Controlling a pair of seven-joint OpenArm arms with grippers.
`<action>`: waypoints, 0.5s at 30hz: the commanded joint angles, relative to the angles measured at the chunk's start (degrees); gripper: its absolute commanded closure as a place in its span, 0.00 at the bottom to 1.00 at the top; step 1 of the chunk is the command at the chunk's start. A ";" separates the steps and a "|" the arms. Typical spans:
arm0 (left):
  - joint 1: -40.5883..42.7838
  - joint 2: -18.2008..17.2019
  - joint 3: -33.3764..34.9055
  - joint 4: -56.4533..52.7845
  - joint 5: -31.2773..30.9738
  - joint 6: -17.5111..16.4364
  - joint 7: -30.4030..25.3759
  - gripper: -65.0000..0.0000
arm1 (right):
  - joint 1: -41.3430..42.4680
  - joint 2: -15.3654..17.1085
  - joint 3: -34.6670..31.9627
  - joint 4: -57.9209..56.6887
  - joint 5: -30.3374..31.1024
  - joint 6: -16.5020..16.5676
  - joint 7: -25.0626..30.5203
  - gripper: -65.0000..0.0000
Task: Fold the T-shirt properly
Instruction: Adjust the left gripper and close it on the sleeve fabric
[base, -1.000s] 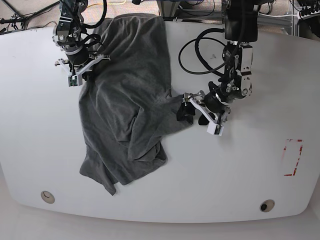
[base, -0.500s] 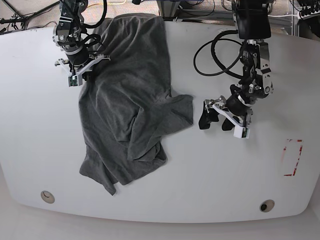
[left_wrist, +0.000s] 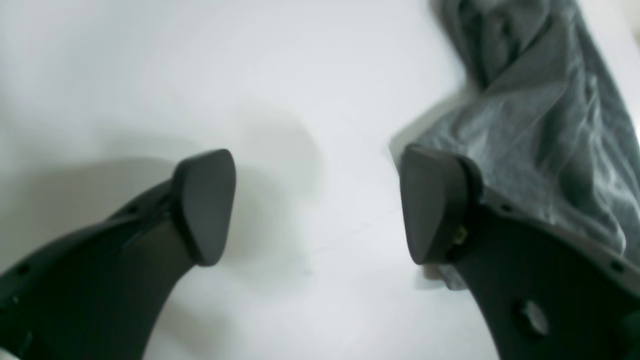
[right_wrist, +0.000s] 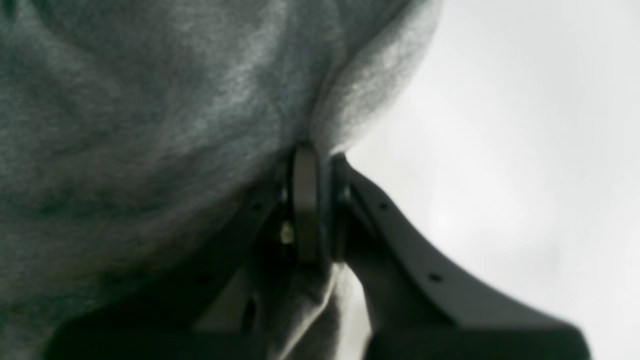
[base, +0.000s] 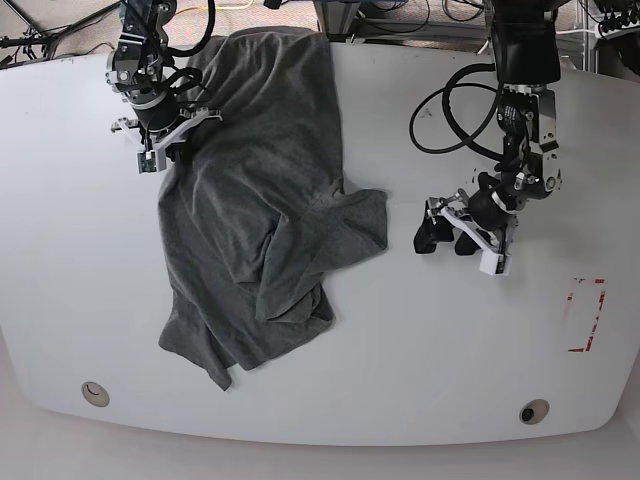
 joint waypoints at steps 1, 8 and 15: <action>-1.44 0.62 1.44 -1.22 -0.01 -0.90 -1.11 0.32 | 0.01 0.26 -0.03 0.56 0.17 0.35 -0.21 0.99; -2.71 1.72 2.79 -7.41 0.55 -0.92 -0.94 0.61 | -0.02 0.18 -0.02 0.58 0.16 0.53 -0.53 0.99; -3.30 2.40 2.46 -10.21 1.05 -1.08 -0.79 0.80 | -0.03 0.17 0.11 0.62 0.01 0.77 -0.59 0.99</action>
